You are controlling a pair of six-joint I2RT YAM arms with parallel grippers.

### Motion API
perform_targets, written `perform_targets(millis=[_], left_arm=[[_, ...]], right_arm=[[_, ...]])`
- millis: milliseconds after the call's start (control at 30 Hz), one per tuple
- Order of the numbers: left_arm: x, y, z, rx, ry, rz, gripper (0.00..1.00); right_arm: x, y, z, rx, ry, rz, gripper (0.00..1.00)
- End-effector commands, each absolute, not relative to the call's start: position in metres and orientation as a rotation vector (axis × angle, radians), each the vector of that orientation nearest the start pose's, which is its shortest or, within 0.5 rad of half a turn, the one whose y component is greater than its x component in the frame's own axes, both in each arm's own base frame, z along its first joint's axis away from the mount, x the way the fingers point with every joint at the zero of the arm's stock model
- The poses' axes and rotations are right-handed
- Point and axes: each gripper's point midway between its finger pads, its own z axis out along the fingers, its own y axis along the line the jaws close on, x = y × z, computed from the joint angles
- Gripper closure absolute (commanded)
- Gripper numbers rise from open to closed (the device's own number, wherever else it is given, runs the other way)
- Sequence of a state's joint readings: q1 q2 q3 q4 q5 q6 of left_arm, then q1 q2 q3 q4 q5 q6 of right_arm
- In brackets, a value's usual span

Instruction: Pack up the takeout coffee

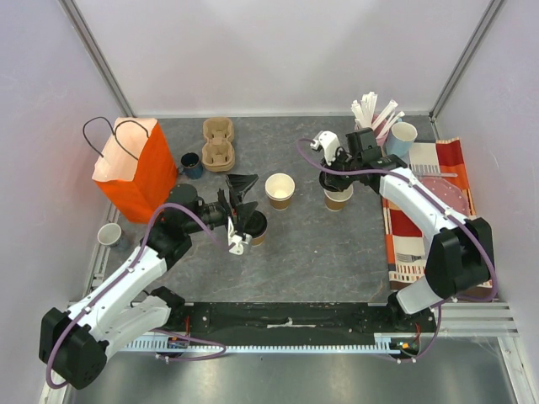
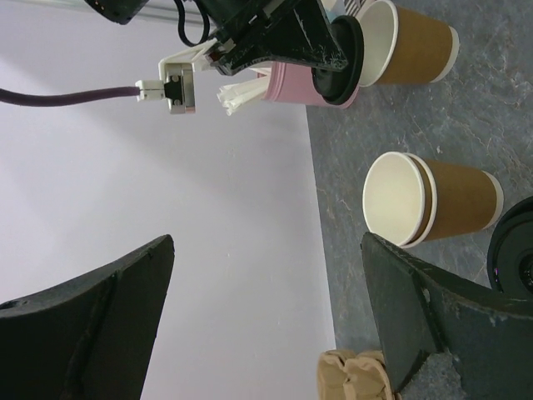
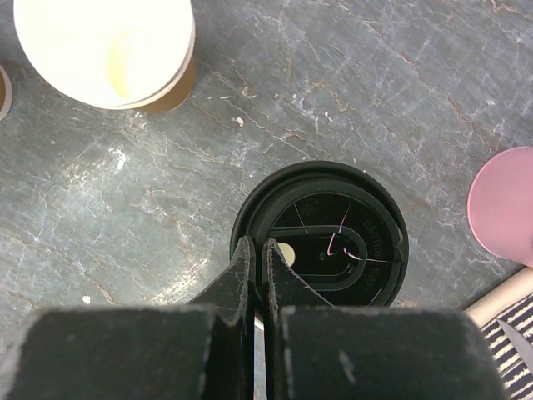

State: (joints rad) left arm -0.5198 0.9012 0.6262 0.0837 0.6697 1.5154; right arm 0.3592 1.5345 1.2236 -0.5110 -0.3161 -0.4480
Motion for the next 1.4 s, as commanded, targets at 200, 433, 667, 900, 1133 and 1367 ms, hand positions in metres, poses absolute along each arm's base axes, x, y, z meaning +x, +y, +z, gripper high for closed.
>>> perform_targets(millis=[200, 433, 667, 900, 1133, 1367], left_arm=[[0.261, -0.237, 0.282, 1.614, 0.474, 0.147, 0.00], [0.260, -0.237, 0.280, 1.621, 0.467, 0.152, 0.00], [0.261, -0.238, 0.281, 1.622, 0.458, 0.160, 0.00], [0.261, -0.239, 0.281, 1.628, 0.446, 0.160, 0.00], [0.262, -0.239, 0.283, 1.626, 0.445, 0.170, 0.00], [0.263, -0.240, 0.282, 1.631, 0.439, 0.168, 0.00]], right_arm=[[0.363, 0.172, 0.147, -0.987, 2.124, 0.334, 1.00], [0.361, 0.166, 0.146, -0.963, 2.138, 0.313, 1.00], [0.357, 0.162, 0.142, -0.945, 2.141, 0.297, 1.00], [0.359, 0.163, 0.143, -0.926, 2.129, 0.314, 1.00], [0.358, 0.160, 0.140, -0.902, 2.135, 0.319, 1.00], [0.355, 0.162, 0.135, -0.906, 2.142, 0.346, 1.00]])
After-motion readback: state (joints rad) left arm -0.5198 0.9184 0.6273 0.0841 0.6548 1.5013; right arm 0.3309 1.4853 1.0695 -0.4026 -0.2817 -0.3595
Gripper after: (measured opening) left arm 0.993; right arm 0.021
